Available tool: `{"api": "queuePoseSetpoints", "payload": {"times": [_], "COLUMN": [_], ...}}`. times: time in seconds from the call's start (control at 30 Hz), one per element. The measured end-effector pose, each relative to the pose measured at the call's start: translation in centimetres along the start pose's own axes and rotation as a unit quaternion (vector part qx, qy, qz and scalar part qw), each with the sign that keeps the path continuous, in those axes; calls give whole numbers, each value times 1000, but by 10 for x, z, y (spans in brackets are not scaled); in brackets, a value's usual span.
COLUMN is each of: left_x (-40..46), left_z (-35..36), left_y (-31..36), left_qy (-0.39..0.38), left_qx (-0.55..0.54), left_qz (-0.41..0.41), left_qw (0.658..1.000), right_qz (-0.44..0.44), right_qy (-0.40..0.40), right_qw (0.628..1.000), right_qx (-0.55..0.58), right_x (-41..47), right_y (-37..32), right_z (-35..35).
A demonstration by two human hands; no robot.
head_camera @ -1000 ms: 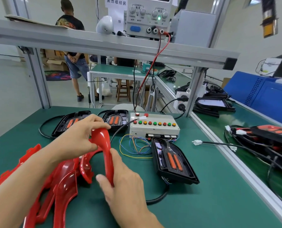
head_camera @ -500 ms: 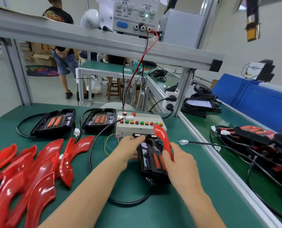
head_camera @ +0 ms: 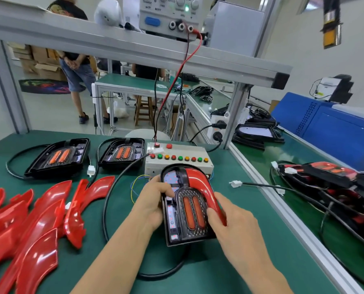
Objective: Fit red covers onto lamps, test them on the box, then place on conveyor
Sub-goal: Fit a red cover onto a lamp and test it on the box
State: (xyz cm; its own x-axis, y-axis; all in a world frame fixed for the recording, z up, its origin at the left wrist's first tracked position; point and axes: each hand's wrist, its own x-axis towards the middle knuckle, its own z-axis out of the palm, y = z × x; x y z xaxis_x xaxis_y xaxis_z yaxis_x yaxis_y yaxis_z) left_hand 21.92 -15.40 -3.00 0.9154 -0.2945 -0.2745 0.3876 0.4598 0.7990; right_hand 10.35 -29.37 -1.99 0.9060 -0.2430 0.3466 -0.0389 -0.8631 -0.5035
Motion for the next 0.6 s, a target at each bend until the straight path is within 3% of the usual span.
{"api": "queuePoseSetpoints", "payload": {"times": [0.17,0.4,0.6], "left_x": [-2,-3,2], "left_z": [-7,-11,-14], "left_y": [7,13,28], "left_qy": [1,-68,-71], "left_qx": [-9,-2,1], "left_qz": [9,12,-8], "left_qw": [1000,998,997], "right_qz": [-21,-24,-90], "right_qy": [-10,2,-16], "right_qw": [1000,1000,996], "right_qx": [-3,-1,7], "right_x": [1,4,5], "right_y": [-2,-2,-2], "right_z": [-1,-1,-4]}}
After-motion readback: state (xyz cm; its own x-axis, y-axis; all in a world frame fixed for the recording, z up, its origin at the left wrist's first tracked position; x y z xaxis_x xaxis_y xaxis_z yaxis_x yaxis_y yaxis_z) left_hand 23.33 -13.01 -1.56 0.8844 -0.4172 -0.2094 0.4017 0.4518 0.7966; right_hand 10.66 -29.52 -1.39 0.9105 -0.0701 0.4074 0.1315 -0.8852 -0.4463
